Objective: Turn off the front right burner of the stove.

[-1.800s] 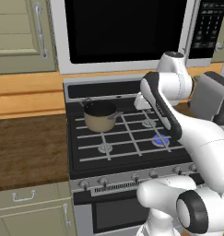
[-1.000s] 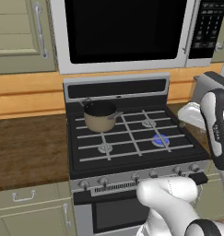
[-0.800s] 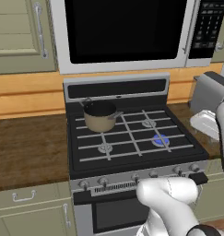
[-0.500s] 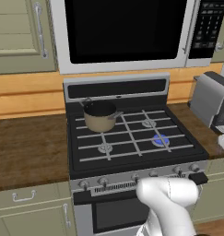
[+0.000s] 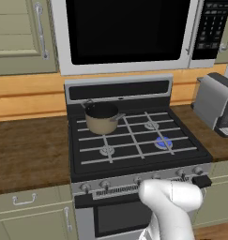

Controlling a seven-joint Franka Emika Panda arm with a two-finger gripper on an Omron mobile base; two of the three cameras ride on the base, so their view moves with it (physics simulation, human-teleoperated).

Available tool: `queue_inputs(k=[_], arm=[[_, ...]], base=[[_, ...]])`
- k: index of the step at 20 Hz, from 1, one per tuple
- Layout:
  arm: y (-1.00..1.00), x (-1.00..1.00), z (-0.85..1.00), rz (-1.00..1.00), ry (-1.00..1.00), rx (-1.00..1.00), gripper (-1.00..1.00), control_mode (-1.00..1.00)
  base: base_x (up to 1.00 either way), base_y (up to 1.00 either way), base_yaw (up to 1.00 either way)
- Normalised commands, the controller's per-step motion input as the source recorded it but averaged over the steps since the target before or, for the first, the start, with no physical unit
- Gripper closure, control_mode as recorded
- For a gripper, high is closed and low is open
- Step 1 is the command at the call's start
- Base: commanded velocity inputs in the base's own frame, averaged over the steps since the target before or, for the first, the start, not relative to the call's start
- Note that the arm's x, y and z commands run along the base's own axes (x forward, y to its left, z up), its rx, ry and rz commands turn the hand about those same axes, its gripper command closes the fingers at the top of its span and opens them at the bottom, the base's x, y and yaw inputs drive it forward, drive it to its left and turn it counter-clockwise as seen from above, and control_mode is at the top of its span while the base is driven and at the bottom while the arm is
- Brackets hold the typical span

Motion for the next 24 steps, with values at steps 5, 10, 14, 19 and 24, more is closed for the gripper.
queue_inputs(k=[5,10,14,19,24], arm=[[-0.05,0.21,-0.37,-0.03,-0.11,0.04,-1.00,-1.00],[0.00,0.44,-0.30,-0.01,-0.18,-0.09,-1.00,-1.00],[0.01,0.42,-0.49,0.00,-0.28,-0.18,-1.00,-1.00],[0.15,0.44,-0.53,-0.03,-0.25,-0.11,-1.00,-1.00],[0.06,0.45,-0.24,-0.04,-0.28,-0.04,-1.00,-1.00]], base=[[0.00,0.00,0.00],[0.00,0.00,0.00],[0.00,0.00,0.00],[0.00,0.00,0.00],[0.00,0.00,0.00]])
